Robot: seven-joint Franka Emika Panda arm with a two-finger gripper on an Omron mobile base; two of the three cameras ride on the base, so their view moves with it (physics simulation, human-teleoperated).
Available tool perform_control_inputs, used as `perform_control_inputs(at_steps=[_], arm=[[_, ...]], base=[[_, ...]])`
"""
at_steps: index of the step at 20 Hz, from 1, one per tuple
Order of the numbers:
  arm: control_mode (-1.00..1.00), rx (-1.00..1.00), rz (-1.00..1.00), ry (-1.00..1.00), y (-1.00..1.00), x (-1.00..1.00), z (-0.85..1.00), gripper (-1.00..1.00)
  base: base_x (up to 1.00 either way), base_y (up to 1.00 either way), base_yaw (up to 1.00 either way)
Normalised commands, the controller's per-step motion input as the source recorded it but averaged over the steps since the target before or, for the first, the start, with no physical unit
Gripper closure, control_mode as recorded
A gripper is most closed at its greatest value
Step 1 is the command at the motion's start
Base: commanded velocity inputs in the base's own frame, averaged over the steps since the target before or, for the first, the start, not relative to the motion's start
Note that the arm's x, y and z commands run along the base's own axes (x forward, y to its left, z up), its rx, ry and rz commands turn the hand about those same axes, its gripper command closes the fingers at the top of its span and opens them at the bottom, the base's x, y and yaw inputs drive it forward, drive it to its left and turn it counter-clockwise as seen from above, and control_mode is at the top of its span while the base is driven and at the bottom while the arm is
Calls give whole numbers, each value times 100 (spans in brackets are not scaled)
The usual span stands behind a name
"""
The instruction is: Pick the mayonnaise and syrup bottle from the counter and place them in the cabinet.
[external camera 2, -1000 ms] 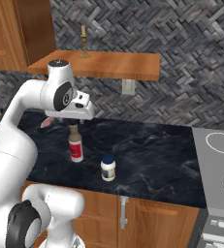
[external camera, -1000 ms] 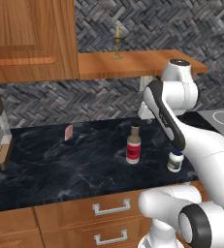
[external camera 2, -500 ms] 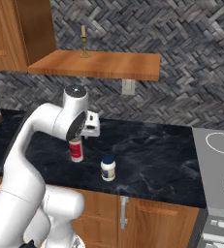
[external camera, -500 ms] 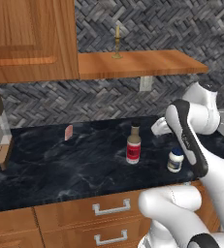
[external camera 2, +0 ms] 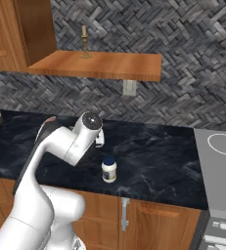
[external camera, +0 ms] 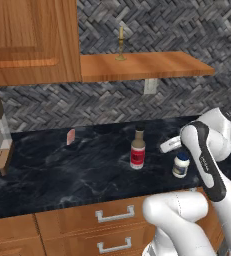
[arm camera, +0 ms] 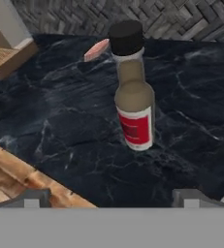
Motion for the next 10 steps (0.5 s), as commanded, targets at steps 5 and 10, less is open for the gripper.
perform_control_inputs(at_steps=[5, 10], arm=[[-100, 5, 13, -19, 0, 1, -10, -100], [-100, 0, 1, -5, -2, 2, -2, -100]], base=[[0, 0, 0], [0, 0, 0]])
